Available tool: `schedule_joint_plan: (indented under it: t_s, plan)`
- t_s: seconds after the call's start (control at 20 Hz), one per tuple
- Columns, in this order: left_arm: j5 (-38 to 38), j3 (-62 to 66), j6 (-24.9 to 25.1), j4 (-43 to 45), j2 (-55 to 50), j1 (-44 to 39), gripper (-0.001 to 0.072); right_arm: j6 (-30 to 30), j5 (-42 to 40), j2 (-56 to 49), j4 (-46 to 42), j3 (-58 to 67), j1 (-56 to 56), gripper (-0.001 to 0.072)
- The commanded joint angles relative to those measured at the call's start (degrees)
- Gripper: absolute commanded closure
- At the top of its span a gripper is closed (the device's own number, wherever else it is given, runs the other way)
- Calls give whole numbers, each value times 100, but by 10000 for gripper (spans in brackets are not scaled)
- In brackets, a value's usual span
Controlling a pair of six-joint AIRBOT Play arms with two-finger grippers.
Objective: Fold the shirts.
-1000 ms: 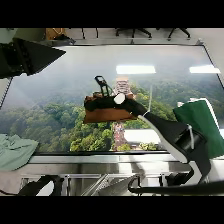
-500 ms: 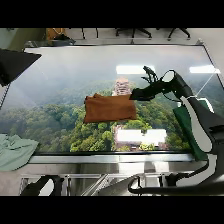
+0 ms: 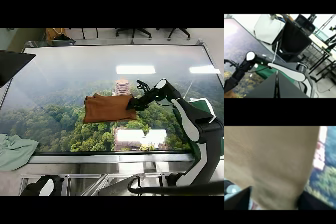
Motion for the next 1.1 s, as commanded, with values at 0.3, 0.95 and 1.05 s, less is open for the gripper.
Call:
schedule_joint_plan:
  t_s: [0.3, 0.95, 1.05]
  plan:
    - [-9, 0, 4, 4, 4, 7, 694, 31, 278, 966, 876, 527, -278, 697]
    - [-422, -2, 138, 9, 4, -35, 693, 1027, 1641, 3283, 396, 1329, -4946, 698]
    - [-437, 0, 142, 11, -66, -293, 693, 1211, 2323, 3383, 310, 1331, -5436, 698]
